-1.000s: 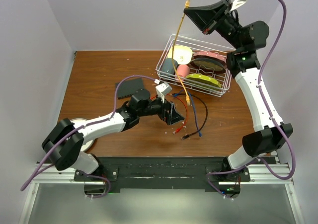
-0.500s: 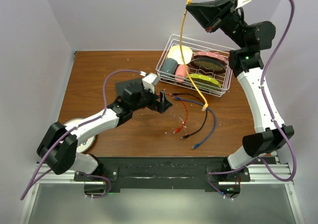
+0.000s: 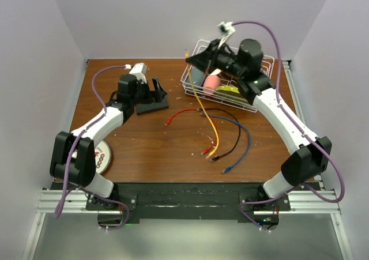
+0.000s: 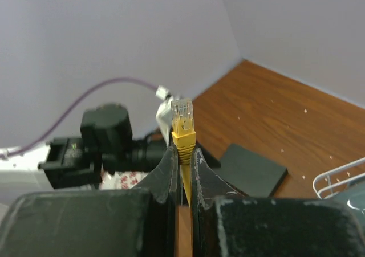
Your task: Insert the plug into the switch port
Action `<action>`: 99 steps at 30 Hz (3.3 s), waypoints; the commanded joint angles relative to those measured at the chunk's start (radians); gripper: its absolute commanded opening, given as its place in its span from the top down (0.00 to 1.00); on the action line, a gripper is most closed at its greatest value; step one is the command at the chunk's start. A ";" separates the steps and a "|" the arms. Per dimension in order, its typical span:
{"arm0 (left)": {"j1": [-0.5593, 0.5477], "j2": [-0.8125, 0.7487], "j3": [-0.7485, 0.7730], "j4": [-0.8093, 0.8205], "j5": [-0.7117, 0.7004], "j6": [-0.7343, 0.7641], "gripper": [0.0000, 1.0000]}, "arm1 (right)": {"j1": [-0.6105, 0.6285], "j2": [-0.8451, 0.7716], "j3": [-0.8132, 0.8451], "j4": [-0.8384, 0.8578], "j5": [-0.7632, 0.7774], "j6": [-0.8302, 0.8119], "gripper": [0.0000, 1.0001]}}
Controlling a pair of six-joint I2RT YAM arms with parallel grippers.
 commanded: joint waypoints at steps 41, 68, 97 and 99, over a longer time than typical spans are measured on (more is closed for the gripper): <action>0.138 0.427 0.175 -0.091 -0.176 0.009 0.01 | 0.404 0.428 0.029 -0.426 0.453 -0.337 1.00; 0.181 0.325 0.153 -0.091 -0.154 -0.030 0.00 | 0.491 0.661 0.152 -0.461 0.631 -0.341 1.00; 0.203 0.353 0.057 0.030 0.079 -0.088 0.03 | 0.565 0.626 0.106 -0.458 0.887 -0.473 1.00; 0.203 0.347 0.048 0.030 0.079 -0.086 0.03 | 0.568 0.626 0.107 -0.455 0.887 -0.479 1.00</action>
